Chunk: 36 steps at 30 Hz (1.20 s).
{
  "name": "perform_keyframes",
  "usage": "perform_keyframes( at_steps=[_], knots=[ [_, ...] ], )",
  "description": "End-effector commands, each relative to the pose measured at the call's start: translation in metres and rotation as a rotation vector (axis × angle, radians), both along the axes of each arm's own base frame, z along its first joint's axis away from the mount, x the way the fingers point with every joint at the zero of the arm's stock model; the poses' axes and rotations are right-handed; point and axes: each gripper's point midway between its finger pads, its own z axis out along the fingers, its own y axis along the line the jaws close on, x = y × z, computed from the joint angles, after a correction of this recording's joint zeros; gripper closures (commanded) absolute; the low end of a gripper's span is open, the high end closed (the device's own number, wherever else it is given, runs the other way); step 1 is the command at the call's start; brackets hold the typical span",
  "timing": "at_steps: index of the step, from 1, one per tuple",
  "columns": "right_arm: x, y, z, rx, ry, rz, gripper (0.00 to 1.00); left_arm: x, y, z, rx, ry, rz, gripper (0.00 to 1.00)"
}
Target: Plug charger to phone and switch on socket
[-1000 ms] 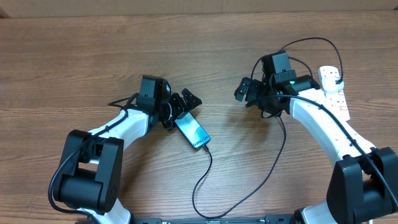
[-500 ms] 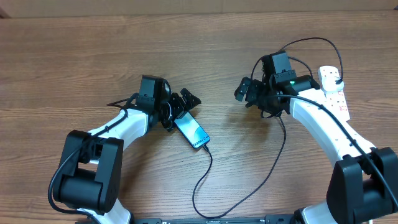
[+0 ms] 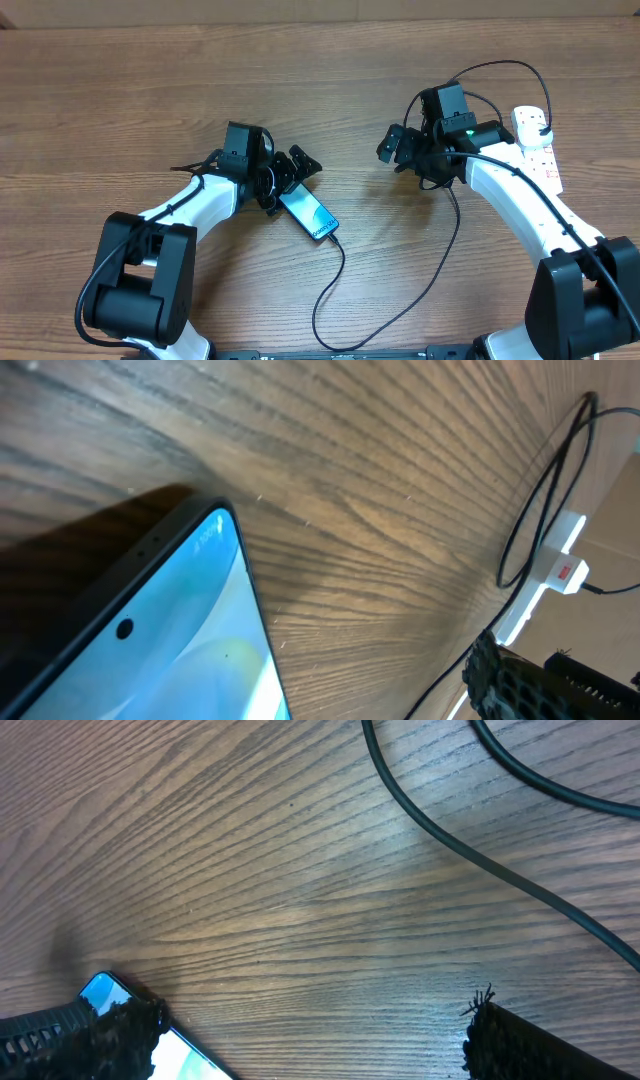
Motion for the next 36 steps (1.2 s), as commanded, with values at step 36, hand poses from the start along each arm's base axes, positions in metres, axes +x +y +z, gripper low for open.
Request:
perform_keyframes(
  at_steps=[36],
  knots=[
    [0.0, 0.0, 0.004, -0.007, -0.016, -0.003, 0.0, 0.005, 0.036, -0.042, 0.23, 0.137, 0.146, 0.0]
  ],
)
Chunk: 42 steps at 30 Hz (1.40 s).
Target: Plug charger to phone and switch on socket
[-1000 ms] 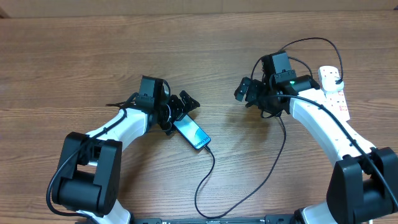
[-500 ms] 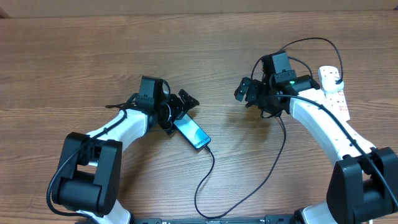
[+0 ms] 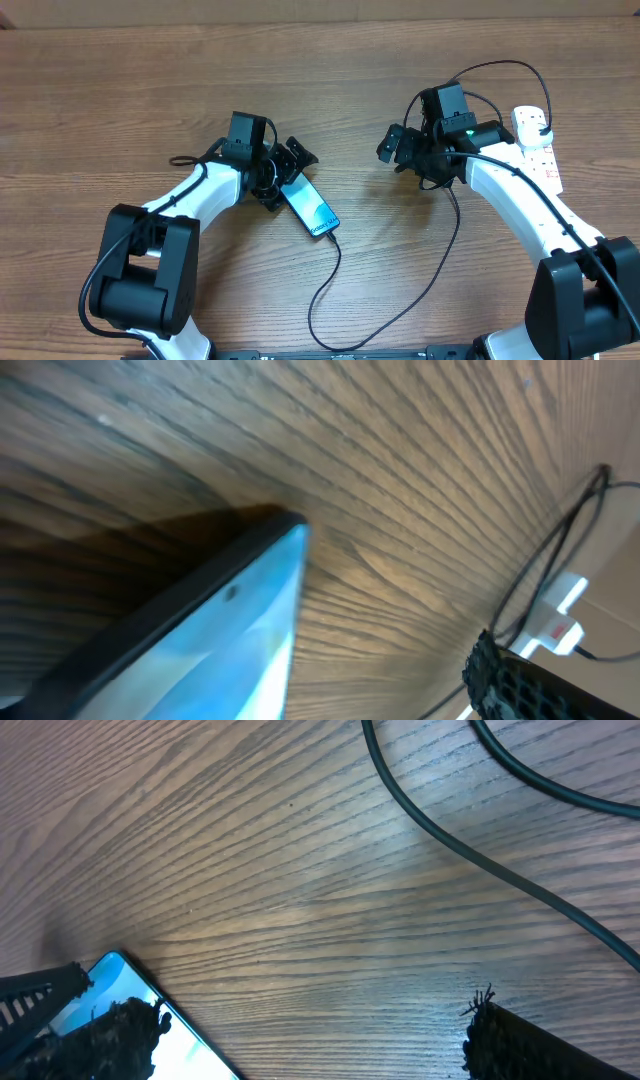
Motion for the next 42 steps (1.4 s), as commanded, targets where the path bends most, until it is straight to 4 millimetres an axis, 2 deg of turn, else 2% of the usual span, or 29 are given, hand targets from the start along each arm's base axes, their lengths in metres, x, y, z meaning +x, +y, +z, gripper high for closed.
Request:
perform_keyframes(
  at_steps=[1, 24, 28, 35, 42],
  knots=[
    [-0.001, 0.0, 0.004, -0.007, -0.015, -0.004, 0.0, -0.014, 0.03, -0.045, 0.179, 0.072, 0.015, 0.0],
    [0.0, 0.0, 0.004, -0.007, -0.017, -0.004, 0.0, -0.018, 0.035, -0.046, 0.243, 0.015, -0.123, 0.0],
    [0.0, 0.0, 0.004, -0.007, -0.017, -0.004, 0.0, -0.019, 0.045, -0.043, 0.316, 0.007, -0.154, 0.0],
    [0.0, 0.0, 0.004, -0.007, -0.017, -0.004, 0.0, -0.014, 0.069, -0.016, 0.477, -0.007, -0.199, 0.0],
    [-0.001, 0.0, 0.004, -0.007, -0.014, -0.004, 0.0, -0.009, 0.087, 0.034, 0.586, -0.081, -0.203, 0.0]
  ],
)
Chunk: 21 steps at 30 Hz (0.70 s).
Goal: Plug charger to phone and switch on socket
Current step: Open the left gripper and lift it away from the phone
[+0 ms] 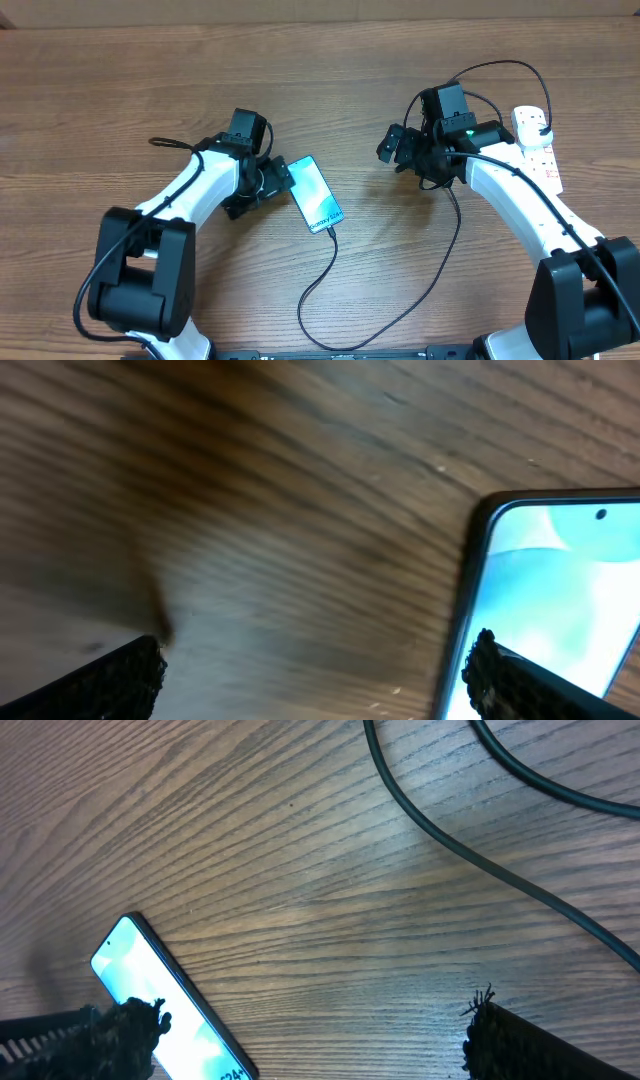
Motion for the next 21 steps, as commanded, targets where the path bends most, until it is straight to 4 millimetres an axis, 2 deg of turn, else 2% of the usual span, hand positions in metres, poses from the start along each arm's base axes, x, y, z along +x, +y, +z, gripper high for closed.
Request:
perform_keyframes(
  at_steps=[1, 6, 10, 21],
  knots=[
    [-0.001, 0.0, 0.004, -0.008, -0.015, -0.003, 0.0, 0.022, 0.015, 0.049, 0.084, -0.157, -0.039, 0.0],
    [-0.001, 0.0, 0.004, -0.008, -0.014, -0.003, 0.0, 0.017, 0.019, 0.088, 0.093, -0.244, -0.074, 0.01],
    [-0.001, 0.0, 0.004, -0.008, -0.013, -0.003, 0.0, 0.004, 0.022, 0.116, 0.109, -0.296, -0.156, 0.0],
    [-0.002, 0.002, 0.004, 0.006, -0.01, 0.003, 0.0, -0.039, 0.033, 0.161, 0.172, -0.357, -0.383, 0.0]
  ],
)
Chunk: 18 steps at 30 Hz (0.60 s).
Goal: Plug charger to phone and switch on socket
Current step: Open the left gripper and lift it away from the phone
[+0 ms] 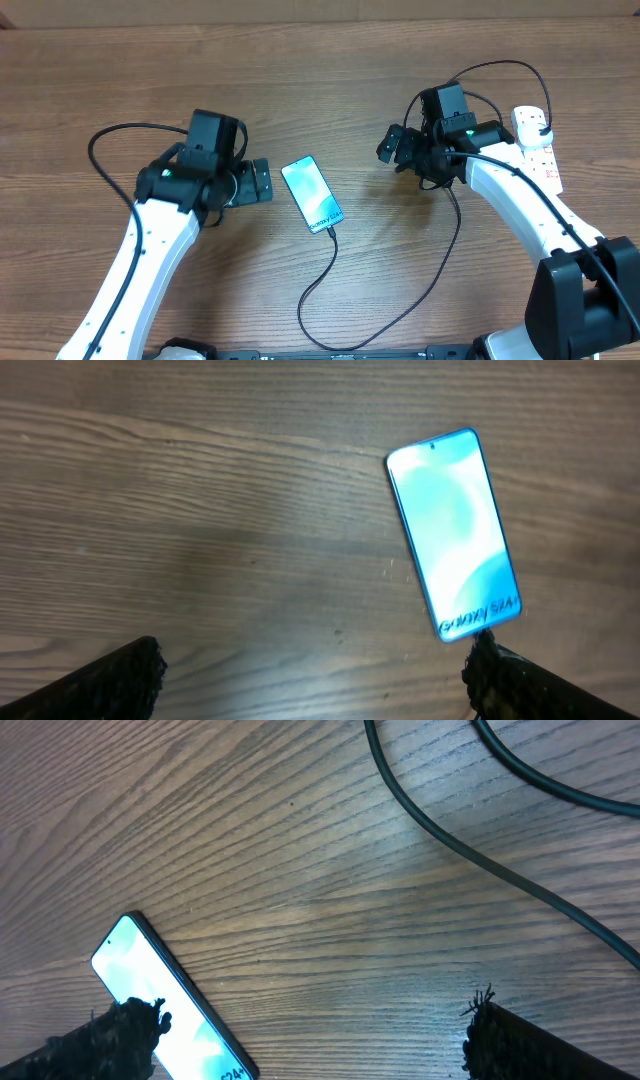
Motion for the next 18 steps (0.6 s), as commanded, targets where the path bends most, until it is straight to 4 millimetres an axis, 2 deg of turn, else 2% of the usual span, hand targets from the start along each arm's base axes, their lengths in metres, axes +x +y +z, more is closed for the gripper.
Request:
perform_keyframes(
  at_steps=[1, 9, 18],
  knots=[
    [-0.001, 0.002, 0.004, 0.005, -0.011, 0.002, 0.0, -0.004, 0.005, 0.024, 0.038, -0.076, -0.08, 0.0],
    [-0.001, 0.002, 0.004, 0.005, -0.011, 0.002, 0.0, -0.014, 0.007, 0.049, 0.02, -0.157, -0.077, 0.0],
    [-0.001, 0.002, 0.004, 0.005, -0.013, 0.002, 0.0, -0.014, 0.007, 0.047, 0.021, -0.152, -0.077, 0.0]
  ],
)
